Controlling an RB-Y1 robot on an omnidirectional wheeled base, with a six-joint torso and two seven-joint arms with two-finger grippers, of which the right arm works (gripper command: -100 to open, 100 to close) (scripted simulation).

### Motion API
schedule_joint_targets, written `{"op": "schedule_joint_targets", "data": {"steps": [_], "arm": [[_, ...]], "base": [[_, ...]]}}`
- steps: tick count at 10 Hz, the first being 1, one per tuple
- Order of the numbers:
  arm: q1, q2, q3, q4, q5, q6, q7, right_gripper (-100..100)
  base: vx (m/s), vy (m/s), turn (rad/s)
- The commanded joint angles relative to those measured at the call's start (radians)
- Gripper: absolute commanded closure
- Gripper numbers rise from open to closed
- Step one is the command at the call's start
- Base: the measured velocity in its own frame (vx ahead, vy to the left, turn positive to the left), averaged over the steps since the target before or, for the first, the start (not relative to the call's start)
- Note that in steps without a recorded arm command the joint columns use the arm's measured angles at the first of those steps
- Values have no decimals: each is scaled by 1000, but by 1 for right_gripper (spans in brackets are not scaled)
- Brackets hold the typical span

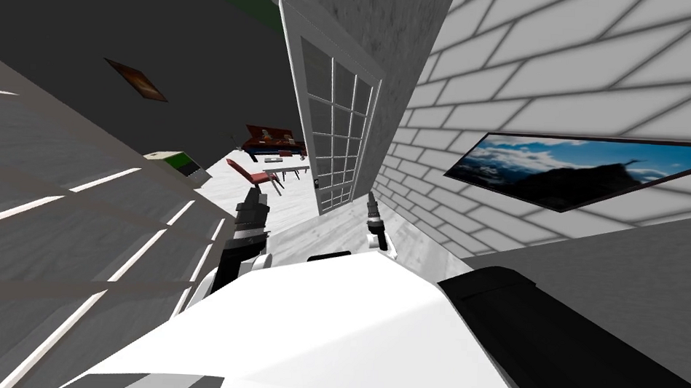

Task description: Pull the door open

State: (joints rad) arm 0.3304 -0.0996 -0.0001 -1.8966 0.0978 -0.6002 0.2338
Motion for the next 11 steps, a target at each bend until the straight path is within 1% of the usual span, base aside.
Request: {"op": "schedule_joint_targets", "data": {"steps": [1,3,11], "arm": [[-17,-4,8,48,28,-17,38,-100],[-31,-8,13,90,48,-33,64,-100],[-90,-21,35,270,134,-104,176,-100]], "base": [[163,109,-53],[126,78,-43],[91,52,-38]]}}
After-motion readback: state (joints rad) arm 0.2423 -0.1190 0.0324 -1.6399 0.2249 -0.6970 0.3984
